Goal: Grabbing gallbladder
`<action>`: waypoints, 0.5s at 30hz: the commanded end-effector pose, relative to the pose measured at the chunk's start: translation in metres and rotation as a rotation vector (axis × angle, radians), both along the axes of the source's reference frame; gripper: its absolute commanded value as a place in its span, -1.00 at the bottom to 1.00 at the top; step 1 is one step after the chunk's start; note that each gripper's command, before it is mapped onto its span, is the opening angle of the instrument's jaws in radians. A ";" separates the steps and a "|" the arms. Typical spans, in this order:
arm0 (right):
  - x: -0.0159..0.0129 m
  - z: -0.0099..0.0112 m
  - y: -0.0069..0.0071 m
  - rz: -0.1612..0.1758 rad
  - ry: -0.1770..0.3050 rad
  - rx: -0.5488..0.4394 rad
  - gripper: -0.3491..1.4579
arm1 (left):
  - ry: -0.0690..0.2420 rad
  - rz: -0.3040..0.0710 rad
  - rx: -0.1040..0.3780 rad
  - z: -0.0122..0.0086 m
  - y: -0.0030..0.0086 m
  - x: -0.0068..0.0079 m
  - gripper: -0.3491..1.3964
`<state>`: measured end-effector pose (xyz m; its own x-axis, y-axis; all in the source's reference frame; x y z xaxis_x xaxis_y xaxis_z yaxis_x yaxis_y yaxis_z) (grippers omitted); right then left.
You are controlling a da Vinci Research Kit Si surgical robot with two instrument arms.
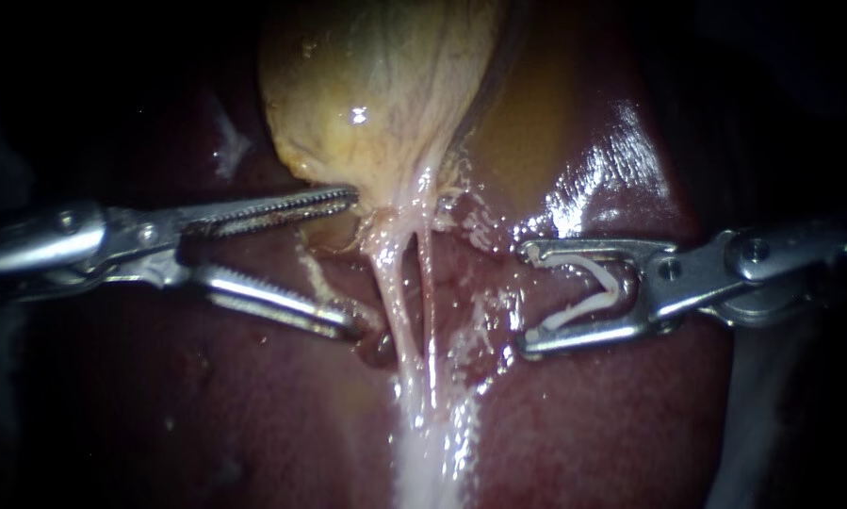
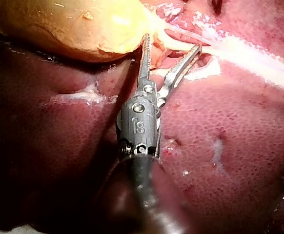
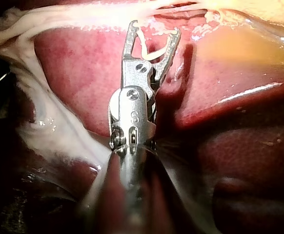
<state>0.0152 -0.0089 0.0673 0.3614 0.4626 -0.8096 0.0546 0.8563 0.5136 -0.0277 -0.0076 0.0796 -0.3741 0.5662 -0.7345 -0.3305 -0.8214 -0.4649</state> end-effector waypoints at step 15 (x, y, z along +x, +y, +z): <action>0.0000 0.0000 0.0000 0.000 0.000 0.000 -0.07 | 0.007 -0.044 0.047 0.0009 0.0013 -0.0002 -0.79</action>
